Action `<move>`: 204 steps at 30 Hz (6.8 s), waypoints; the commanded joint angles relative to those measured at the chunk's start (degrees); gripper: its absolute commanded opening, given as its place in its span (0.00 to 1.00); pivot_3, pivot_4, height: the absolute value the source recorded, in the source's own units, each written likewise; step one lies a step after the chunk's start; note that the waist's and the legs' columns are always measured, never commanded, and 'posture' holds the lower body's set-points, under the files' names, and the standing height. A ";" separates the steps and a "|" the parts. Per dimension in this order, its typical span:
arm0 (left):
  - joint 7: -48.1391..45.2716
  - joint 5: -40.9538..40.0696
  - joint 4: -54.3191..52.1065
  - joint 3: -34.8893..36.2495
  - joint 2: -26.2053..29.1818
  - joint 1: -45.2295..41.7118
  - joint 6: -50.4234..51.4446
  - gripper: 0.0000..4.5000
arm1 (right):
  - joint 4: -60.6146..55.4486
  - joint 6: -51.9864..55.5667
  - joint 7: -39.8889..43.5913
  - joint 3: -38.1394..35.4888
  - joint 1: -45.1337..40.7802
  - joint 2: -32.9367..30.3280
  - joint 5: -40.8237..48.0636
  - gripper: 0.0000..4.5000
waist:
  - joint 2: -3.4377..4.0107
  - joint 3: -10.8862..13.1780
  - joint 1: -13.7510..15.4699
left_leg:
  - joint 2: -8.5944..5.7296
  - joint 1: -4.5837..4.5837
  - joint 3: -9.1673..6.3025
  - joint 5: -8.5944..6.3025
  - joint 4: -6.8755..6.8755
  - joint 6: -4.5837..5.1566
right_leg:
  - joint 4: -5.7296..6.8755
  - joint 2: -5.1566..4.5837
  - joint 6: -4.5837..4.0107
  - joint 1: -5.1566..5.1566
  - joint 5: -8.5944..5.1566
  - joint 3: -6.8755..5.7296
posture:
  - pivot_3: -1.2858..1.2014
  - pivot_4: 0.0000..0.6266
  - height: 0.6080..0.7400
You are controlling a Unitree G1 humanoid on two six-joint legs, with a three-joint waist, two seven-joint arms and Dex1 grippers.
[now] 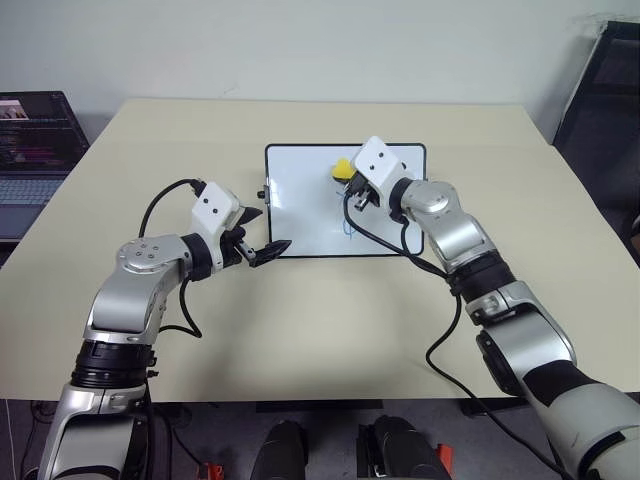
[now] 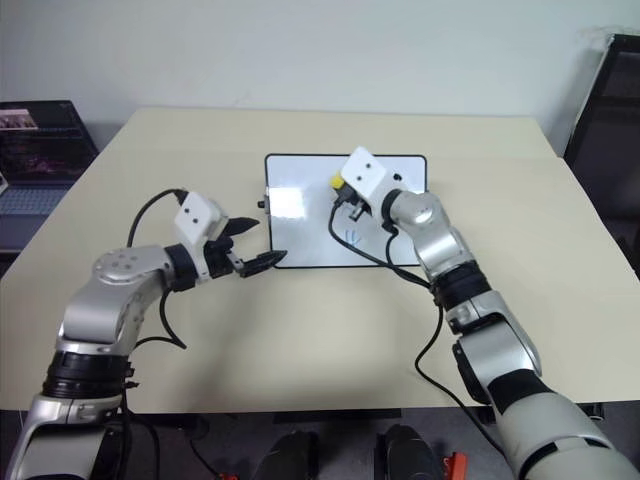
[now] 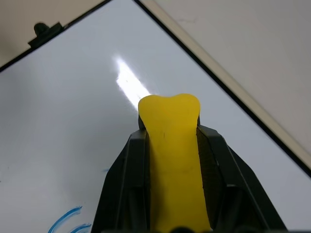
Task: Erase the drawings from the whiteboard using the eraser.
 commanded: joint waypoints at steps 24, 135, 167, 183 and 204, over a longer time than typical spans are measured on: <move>-1.62 0.97 0.70 -0.16 -1.08 2.68 -6.40 1.00 | 6.66 -3.93 6.21 4.51 -1.58 -1.42 -8.51 0.22 | -0.02 -0.02 -0.06 | -0.01 0.47 0.08 0.06 0.05 0.01 | 0.55 0.03 0.00 0.15 -0.01 0.11 | 0.52 0.24 1.00; -2.82 -0.23 -0.54 1.62 -1.82 5.96 -11.12 1.00 | -34.90 7.13 5.44 2.48 22.48 -6.83 -0.42 0.22 | 0.01 0.04 0.34 | 0.03 -0.11 -0.04 0.13 -0.06 -0.04 | -0.31 0.05 -0.05 0.05 0.10 -0.14 | 0.52 0.24 1.00; -4.75 0.50 -5.72 -0.88 -0.88 7.19 -10.01 1.00 | -18.67 5.06 14.20 9.19 13.59 -9.06 -9.65 0.22 | 0.00 0.03 0.32 | -0.01 0.31 0.03 0.18 0.08 0.00 | 0.40 0.05 -0.07 0.16 0.08 -0.03 | 0.52 0.24 1.00; -4.94 0.70 -4.79 0.25 1.21 10.51 -10.76 1.00 | -15.51 1.24 5.91 7.08 10.96 -8.18 -12.30 0.22 | 0.00 0.04 -0.05 | 0.03 0.44 0.14 0.17 0.01 0.00 | 0.46 0.06 -0.08 0.14 0.07 0.14 | 0.52 0.24 1.00; -5.08 0.57 -4.46 -0.17 1.02 10.12 -11.55 1.00 | -14.08 -2.90 7.41 8.78 11.16 -5.26 -13.02 0.22 | -0.01 0.03 -0.10 | 0.06 0.46 0.40 0.17 -0.02 0.03 | 0.47 0.08 -0.09 0.10 0.05 0.20 | 0.52 0.24 1.00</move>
